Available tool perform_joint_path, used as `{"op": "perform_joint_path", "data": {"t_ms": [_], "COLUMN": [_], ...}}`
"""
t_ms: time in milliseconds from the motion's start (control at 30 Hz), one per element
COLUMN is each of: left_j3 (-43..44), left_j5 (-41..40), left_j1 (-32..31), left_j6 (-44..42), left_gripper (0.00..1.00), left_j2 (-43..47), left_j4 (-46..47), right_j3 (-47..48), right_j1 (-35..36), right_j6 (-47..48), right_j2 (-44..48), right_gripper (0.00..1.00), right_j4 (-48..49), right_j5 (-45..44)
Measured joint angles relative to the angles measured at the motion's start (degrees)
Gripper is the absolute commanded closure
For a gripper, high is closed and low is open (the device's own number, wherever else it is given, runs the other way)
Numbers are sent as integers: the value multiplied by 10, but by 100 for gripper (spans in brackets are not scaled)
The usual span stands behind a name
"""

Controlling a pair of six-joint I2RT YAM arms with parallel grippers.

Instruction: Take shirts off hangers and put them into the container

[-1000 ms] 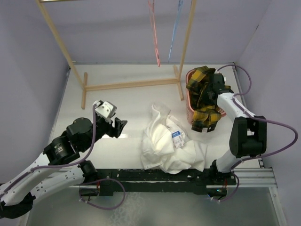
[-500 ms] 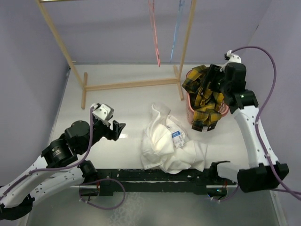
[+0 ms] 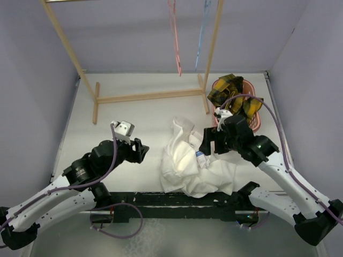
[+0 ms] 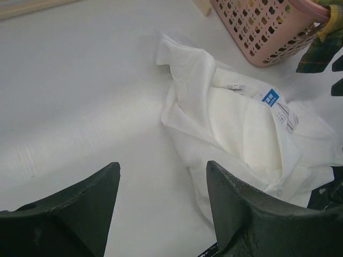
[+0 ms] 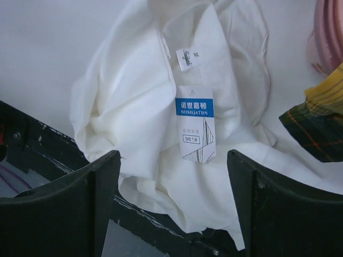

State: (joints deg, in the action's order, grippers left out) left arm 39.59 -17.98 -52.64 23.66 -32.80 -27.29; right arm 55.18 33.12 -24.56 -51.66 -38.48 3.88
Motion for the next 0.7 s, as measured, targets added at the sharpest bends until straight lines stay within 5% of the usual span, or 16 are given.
{"op": "perform_joint_path", "data": {"t_ms": [333,400,700], "left_j3": [-17,-17,10], "left_j5": [0,-1,-5], "left_j1": [0,0,0], "left_j6": [23,23,27], "left_gripper": [32,32,33], "left_j2": [1,15,73], "left_j4": [10,10,-18], "right_j3": [-103,-114,-143], "right_j1": [55,57,66], "right_j6": [-45,-50,-66], "right_j2": [-71,-95,-174], "right_gripper": [13,1,0], "right_j4": [62,82,167], "right_j5": [7,9,18]}}
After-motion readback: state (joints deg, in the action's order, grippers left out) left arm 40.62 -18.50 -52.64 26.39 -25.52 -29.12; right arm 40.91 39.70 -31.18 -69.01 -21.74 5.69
